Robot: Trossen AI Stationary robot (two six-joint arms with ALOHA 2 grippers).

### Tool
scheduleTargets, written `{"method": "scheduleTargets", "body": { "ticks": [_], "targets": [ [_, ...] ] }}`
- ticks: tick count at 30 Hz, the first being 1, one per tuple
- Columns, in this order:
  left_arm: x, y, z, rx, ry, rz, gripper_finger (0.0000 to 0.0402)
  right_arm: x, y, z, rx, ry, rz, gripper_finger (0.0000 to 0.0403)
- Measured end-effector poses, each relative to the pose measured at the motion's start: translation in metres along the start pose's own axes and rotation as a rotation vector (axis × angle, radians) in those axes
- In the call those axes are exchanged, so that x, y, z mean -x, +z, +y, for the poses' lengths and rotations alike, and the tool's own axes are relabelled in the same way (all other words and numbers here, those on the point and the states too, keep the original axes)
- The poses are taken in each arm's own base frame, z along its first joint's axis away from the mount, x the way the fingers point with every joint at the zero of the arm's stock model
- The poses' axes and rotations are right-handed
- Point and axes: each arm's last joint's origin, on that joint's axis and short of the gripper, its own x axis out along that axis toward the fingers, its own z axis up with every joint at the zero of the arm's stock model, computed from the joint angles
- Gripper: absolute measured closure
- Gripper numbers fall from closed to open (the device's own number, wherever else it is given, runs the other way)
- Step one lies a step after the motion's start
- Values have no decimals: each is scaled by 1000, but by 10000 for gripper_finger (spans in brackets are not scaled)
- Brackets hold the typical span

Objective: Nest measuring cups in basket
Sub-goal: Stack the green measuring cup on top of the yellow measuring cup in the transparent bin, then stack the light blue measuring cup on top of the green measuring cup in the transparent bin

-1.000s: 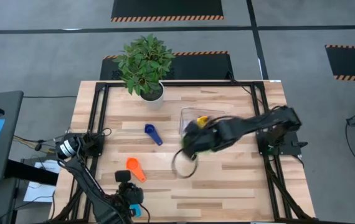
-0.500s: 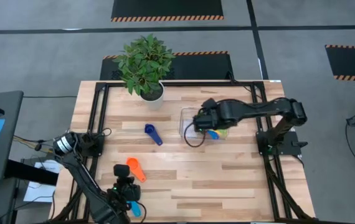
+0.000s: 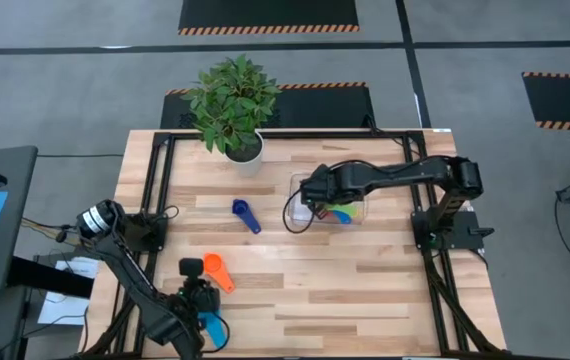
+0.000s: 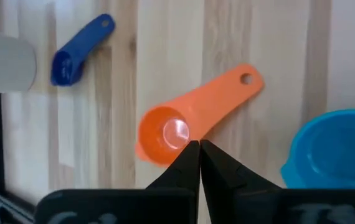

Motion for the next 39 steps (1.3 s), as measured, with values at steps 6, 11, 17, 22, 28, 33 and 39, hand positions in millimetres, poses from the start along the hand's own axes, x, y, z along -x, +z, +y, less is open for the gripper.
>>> {"method": "scheduleTargets", "body": {
  "ticks": [6,11,17,22,28,33,39],
  "targets": [
    [0,-1,2,-14,17,11,397,-17,-8,2,10,2,31,394],
    [0,-2,3,-20,25,17,397,-26,-10,-1,-1,-15,31,394],
    [0,-2,3,-21,26,17,397,-35,-9,-7,2,-35,45,378],
    [0,-2,3,-21,26,18,397,-39,-8,-11,3,-37,61,336],
    [0,-2,3,-21,28,19,397,-39,-8,-10,29,-26,61,324],
    [-1,-1,4,-18,24,27,397,-39,-8,-10,61,-19,70,321],
    [1,-1,7,-13,20,28,397,-35,-4,-12,57,35,112,293]
  ]
}}
